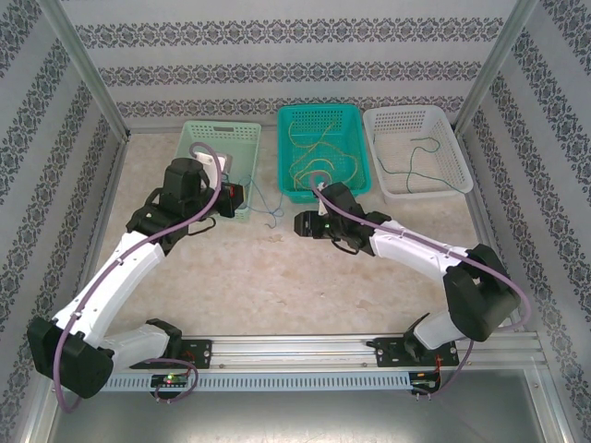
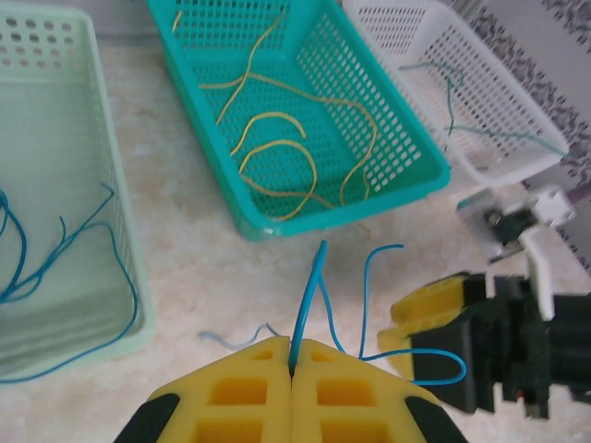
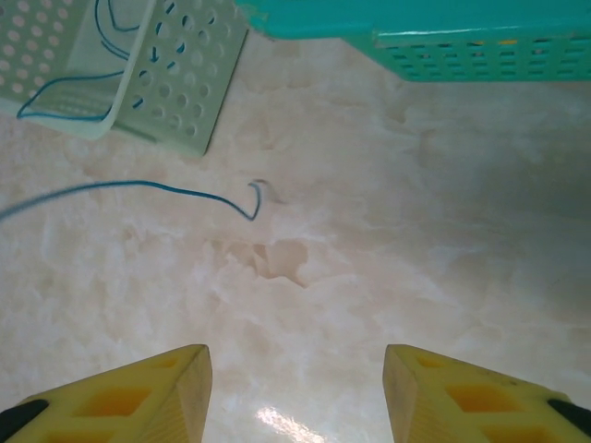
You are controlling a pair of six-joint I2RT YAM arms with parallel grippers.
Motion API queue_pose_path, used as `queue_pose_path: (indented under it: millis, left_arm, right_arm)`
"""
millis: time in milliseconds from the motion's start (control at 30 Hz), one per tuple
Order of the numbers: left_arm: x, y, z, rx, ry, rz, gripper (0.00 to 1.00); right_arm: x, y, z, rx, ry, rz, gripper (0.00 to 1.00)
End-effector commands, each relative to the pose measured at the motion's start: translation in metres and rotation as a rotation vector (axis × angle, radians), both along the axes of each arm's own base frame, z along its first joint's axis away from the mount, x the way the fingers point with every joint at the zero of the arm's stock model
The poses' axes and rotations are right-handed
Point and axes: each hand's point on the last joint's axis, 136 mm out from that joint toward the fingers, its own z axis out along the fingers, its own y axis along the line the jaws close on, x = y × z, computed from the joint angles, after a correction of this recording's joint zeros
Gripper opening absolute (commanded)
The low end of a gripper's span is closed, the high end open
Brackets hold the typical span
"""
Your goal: Untangle the cables
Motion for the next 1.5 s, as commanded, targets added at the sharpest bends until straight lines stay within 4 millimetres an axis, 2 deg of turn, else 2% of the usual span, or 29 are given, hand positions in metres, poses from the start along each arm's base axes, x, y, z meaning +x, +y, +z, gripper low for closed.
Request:
queue_pose_path:
  millis: [0, 167, 333, 467, 633, 733, 800, 833, 967, 1000, 1067, 1167, 1233, 1333, 1467]
  left_arm:
    - [0.003, -0.009, 0.02, -0.056, -0.03, -0.009, 0.0]
    - [0.005, -0.011, 0.026, -0.091, -0.013, -0.002, 0.0]
    - [0.006, -0.012, 0.031, -0.146, 0.002, 0.007, 0.0]
    - [0.005, -0.014, 0.037, -0.166, -0.003, 0.0, 0.0]
    - [0.005, -0.015, 0.042, -0.191, -0.004, -0.003, 0.0]
    - [0.004, -0.015, 0.045, -0.203, -0.007, -0.003, 0.0]
    - [0.003, -0.014, 0.045, -0.21, -0.004, -0.002, 0.0]
    - [0.003, -0.012, 0.044, -0.212, -0.002, 0.002, 0.0]
    - [0.008, 0.005, 0.048, -0.222, -0.014, 0.063, 0.0]
    - [0.012, 0.015, 0.051, -0.221, -0.026, 0.096, 0.0]
    - [0.018, 0.035, 0.062, -0.224, -0.06, 0.152, 0.0]
    - [0.028, 0.061, 0.085, -0.222, -0.124, 0.218, 0.0]
    - [0.033, 0.072, 0.098, -0.223, -0.156, 0.241, 0.0]
    - [0.042, 0.075, 0.113, -0.251, -0.199, 0.241, 0.0]
    - [0.052, 0.076, 0.122, -0.279, -0.234, 0.246, 0.0]
  right_arm:
    - [-0.006, 0.009, 0.011, -0.02, -0.119, 0.073, 0.61]
    - [-0.006, 0.034, 0.022, -0.022, -0.331, 0.172, 0.77]
    - [0.005, 0.045, 0.029, -0.023, -0.498, 0.144, 0.81]
    - [0.021, 0.047, 0.047, -0.03, -0.618, 0.084, 0.83]
    - [0.037, 0.064, 0.06, -0.06, -0.684, 0.115, 0.86]
    - [0.051, 0.067, 0.061, -0.089, -0.71, 0.094, 0.85]
    - [0.058, 0.07, 0.062, -0.078, -0.71, 0.098, 0.8]
    - [0.059, 0.072, 0.062, -0.068, -0.708, 0.11, 0.74]
    - [0.052, 0.083, 0.061, -0.012, -0.677, 0.174, 0.4]
    - [0.048, 0.083, 0.055, -0.01, -0.653, 0.185, 0.31]
    - [0.04, 0.078, 0.042, -0.013, -0.607, 0.191, 0.2]
    - [0.027, 0.062, 0.022, -0.036, -0.542, 0.177, 0.11]
    - [0.019, 0.053, 0.014, -0.045, -0.503, 0.176, 0.05]
    - [0.009, 0.046, 0.005, -0.071, -0.436, 0.199, 0.0]
    - [-0.009, 0.046, -0.012, -0.111, -0.323, 0.278, 0.0]
